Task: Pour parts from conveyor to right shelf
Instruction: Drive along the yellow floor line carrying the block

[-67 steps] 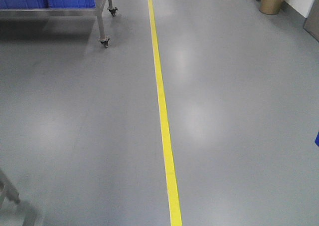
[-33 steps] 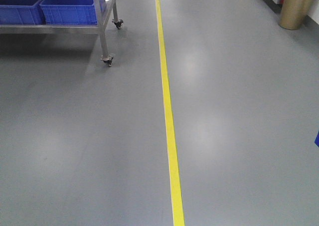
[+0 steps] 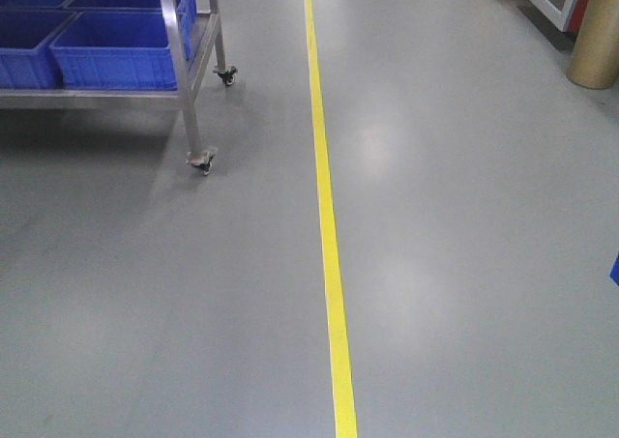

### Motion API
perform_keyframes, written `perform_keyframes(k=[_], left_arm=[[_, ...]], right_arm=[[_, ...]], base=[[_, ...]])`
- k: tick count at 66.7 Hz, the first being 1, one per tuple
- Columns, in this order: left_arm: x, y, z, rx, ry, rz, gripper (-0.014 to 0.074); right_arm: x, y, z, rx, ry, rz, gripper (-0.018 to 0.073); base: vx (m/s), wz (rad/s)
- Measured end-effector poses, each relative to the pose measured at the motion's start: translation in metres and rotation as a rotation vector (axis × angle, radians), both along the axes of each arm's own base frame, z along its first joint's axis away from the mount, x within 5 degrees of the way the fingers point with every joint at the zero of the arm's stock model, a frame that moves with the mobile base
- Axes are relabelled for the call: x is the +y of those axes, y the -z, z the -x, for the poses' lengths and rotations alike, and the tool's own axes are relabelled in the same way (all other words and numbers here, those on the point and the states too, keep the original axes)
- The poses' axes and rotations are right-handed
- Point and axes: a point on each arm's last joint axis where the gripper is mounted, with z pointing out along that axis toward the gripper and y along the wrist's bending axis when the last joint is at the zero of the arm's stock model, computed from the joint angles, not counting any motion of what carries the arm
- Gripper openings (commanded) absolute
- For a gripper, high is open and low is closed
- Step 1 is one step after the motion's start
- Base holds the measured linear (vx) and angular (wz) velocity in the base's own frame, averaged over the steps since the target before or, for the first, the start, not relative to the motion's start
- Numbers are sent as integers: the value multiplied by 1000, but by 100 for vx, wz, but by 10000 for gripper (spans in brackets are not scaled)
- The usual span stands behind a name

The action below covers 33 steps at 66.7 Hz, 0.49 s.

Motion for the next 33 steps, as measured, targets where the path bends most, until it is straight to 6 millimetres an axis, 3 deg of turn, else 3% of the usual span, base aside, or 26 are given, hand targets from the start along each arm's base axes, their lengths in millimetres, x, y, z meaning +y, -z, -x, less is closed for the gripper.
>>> perform_keyframes(k=[33], left_arm=[[0,0,0,0,0,0,-6]], right_arm=[[0,0,0,0,0,0,-4]], base=[[69,-9]])
